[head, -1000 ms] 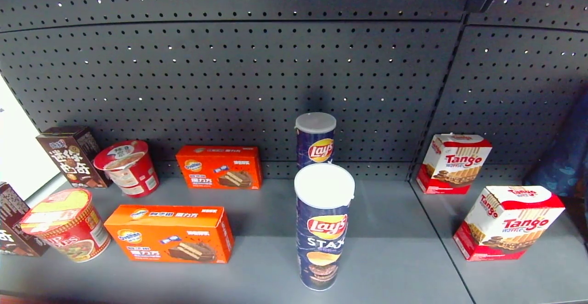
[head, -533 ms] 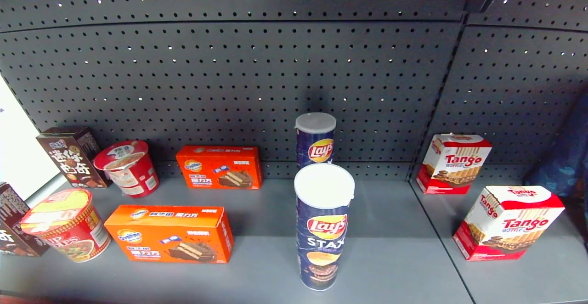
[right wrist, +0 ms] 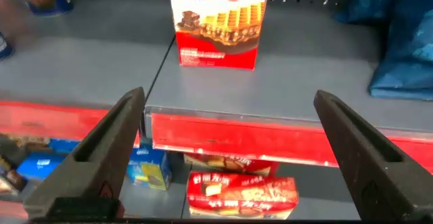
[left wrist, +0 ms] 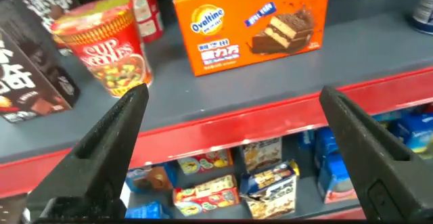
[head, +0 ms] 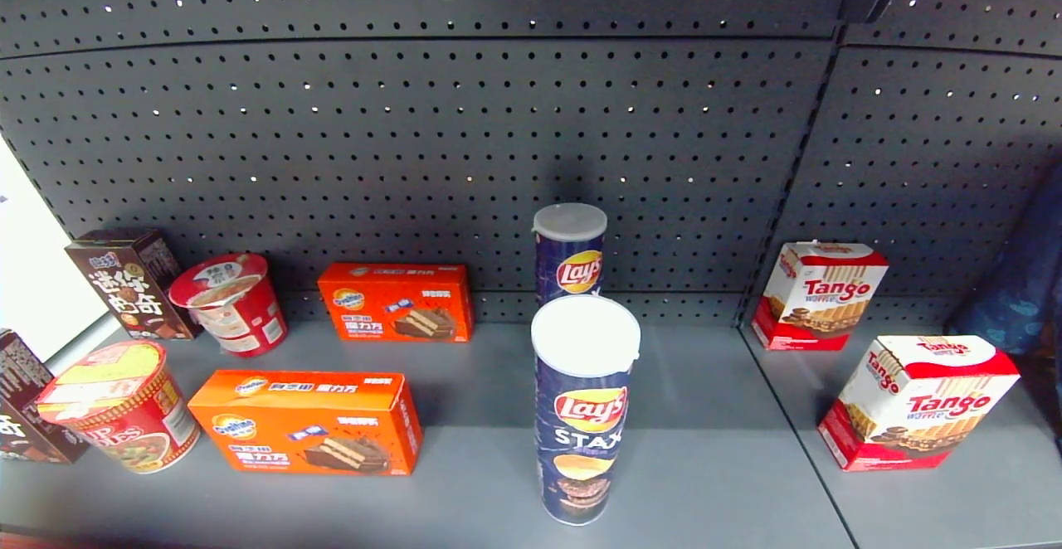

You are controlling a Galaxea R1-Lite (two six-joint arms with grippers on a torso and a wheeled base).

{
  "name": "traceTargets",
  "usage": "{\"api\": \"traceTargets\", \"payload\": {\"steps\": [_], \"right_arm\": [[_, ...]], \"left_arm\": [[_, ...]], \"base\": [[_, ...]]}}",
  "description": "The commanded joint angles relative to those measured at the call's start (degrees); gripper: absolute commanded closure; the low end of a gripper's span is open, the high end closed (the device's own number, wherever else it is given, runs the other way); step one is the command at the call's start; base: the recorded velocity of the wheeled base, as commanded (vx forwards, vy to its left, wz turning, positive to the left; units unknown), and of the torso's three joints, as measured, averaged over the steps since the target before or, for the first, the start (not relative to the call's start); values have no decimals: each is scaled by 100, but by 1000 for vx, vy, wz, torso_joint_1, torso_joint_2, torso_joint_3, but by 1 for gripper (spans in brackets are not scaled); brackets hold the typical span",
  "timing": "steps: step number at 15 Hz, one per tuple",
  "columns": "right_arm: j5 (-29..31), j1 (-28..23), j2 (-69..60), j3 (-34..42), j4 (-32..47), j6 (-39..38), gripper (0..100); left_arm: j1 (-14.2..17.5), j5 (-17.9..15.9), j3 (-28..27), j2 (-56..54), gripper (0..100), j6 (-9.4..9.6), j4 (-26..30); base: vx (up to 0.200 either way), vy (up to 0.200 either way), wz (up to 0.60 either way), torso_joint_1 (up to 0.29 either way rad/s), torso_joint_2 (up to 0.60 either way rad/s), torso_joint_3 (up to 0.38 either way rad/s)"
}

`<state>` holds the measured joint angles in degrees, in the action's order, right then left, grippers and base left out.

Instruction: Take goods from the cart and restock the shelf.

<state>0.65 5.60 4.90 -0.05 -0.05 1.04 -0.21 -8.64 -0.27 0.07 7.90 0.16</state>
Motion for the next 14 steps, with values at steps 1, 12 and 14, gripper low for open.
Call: {"api": "traceTargets", "payload": {"steps": [1,12,14], "right_arm": [[-29,64,46,-21,40,-42,0],[-12,-41,46,-13,22,-104,0],[-12,-560,-455,-4,14,-112,0]], "left_arm": [[-23,-41,0,28,0,-8,11],[-14,240,9,1,0,-307,2],[-6,214,18,1,0,-280,-16]], "base": [[0,0,0,0,0,0],[0,0,0,0,0,0],[0,0,0,0,0,0]]}}
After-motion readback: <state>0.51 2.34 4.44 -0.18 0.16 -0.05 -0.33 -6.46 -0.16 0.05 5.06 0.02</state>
